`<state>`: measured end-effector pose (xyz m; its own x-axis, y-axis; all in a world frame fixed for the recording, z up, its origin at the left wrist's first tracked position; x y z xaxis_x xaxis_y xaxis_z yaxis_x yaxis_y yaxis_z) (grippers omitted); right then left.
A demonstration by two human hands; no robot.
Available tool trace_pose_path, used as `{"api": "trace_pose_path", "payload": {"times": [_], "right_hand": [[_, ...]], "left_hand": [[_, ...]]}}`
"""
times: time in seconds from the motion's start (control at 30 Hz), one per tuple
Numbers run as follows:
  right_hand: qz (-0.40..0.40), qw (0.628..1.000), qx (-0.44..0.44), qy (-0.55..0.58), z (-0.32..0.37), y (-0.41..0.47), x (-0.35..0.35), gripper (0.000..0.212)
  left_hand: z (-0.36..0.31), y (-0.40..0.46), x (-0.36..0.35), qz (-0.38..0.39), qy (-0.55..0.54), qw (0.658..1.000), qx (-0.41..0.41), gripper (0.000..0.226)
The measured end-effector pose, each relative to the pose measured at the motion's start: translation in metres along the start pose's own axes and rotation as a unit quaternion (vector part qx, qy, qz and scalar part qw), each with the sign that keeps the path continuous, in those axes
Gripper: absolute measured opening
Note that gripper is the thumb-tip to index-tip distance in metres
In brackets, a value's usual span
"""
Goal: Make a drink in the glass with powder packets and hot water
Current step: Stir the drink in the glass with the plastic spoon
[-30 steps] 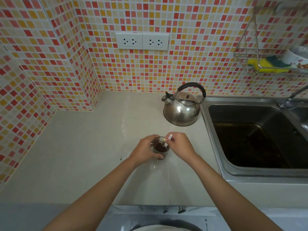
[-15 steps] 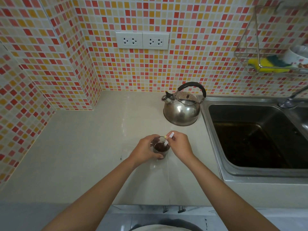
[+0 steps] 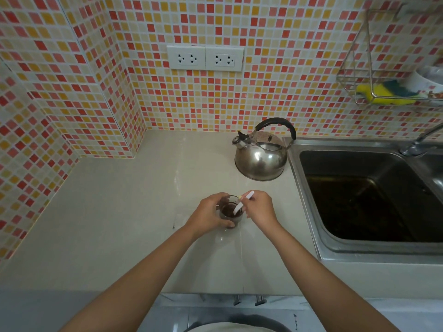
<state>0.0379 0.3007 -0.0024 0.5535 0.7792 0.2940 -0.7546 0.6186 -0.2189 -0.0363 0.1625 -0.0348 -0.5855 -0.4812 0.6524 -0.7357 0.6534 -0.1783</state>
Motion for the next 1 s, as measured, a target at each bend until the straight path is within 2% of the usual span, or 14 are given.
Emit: {"api": "trace_pose_path", "payload": {"times": [0.1,0.2,0.3,0.4,0.5,0.6,0.67,0.77,0.87,1.0], "right_hand": [[-0.020,0.999,0.007,0.048,0.009,-0.001,0.009,0.013],[-0.020,0.997,0.065,0.039,0.026,-0.003,0.014,0.012],[-0.003,0.991,0.132,-0.022,0.042,-0.007,0.012,0.015],[0.063,0.976,0.164,-0.127,0.043,-0.009,-0.003,0.016],[0.081,0.971,0.129,-0.184,0.026,-0.007,-0.010,0.017],[0.065,0.992,0.071,-0.079,0.013,-0.006,-0.009,0.024],[0.046,0.995,0.073,-0.046,0.011,-0.005,-0.007,0.018],[0.016,0.992,0.091,-0.091,0.010,-0.003,-0.001,0.019],[0.038,0.995,0.063,-0.068,0.007,-0.002,-0.006,0.026],[0.053,0.994,0.084,-0.045,0.012,-0.005,-0.010,0.016]], "left_hand": [[0.000,0.000,0.000,0.001,0.000,1.000,-0.004,0.087],[0.000,0.000,0.000,0.001,0.002,1.000,-0.004,0.086],[0.000,0.001,0.000,0.005,0.004,1.000,-0.008,0.086],[-0.002,0.001,0.001,0.001,0.012,1.000,-0.014,0.082],[-0.003,0.001,0.001,0.001,0.015,1.000,-0.016,0.081],[-0.002,0.001,0.001,0.000,0.013,1.000,-0.012,0.083],[-0.002,0.001,0.000,-0.001,0.018,1.000,-0.010,0.084],[0.000,0.000,0.000,0.001,0.011,1.000,-0.001,0.087],[0.000,0.000,0.000,0.000,0.004,1.000,-0.003,0.087],[-0.001,-0.001,0.001,0.000,0.004,1.000,-0.005,0.086]]}}
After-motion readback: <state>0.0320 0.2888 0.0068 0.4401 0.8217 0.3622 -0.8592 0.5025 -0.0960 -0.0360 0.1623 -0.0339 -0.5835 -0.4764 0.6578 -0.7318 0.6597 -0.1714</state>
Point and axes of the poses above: each hand's wrist, its own y-axis towards the middle knuckle, its own x-axis out of the back of the hand, z = x × y, the point moved 7 cm from there along y, towards the middle knuckle, and after that the axes turned 11 degrees about y, right-handed, at the moved point
